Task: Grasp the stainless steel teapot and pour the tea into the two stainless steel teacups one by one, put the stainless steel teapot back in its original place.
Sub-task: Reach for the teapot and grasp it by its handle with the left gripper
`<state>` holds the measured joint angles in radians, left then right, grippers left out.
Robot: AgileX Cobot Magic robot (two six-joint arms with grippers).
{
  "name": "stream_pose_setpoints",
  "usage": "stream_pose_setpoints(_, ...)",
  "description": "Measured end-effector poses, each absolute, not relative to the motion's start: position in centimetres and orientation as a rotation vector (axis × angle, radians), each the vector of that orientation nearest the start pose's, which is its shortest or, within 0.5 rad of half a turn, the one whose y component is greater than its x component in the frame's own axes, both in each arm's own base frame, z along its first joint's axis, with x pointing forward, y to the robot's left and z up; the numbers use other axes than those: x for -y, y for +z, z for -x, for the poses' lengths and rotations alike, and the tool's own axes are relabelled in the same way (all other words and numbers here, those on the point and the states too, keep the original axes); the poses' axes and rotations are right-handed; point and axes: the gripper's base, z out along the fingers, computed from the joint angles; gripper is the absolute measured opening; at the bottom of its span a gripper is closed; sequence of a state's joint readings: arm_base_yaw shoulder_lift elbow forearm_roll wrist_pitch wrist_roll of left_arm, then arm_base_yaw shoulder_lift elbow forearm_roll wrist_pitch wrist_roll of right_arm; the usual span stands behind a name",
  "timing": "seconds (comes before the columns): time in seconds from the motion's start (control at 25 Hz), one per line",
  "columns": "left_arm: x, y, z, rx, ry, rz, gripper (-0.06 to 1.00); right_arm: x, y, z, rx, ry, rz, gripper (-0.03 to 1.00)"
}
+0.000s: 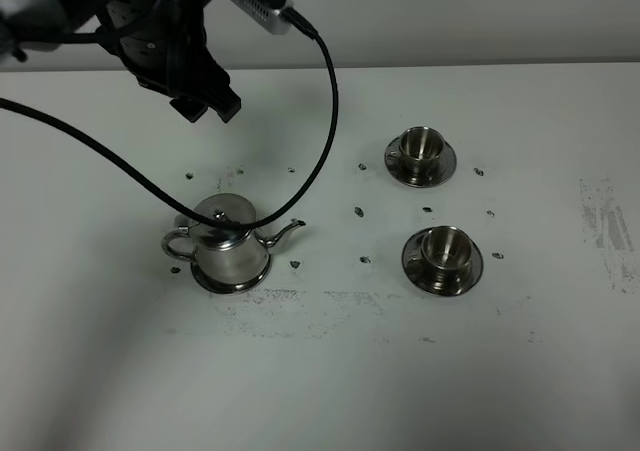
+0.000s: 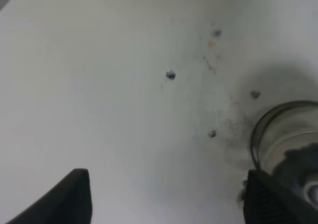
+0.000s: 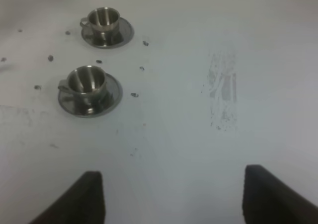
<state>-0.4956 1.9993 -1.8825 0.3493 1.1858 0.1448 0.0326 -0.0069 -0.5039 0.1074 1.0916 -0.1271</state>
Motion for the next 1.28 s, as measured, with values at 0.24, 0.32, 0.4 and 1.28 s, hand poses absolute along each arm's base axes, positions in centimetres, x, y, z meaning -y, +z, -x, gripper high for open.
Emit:
stream_pose_setpoints(0.24,18.2,28.7,-40.2,-2.549,0.429,-0.968,0.51,-0.8,27.6,0.8,-2.053,0.07,0.172,0.59)
stream_pose_setpoints(0.32,18.2,28.6,-40.2,-2.55,0.433,-0.97,0.46,-0.8,27.6,0.8,-2.053,0.07,0.172,0.59)
stream_pose_setpoints(0.4,17.9,28.1,-39.8,-2.568,0.449,-0.986,0.42,-0.8,27.6,0.8,-2.053,0.07,0.172,0.59)
stream_pose_setpoints(1.28,10.7,21.5,-35.3,-2.468,0.26,-0.734,0.37,-0.9,27.6,0.8,-2.052,0.075,0.171,0.59)
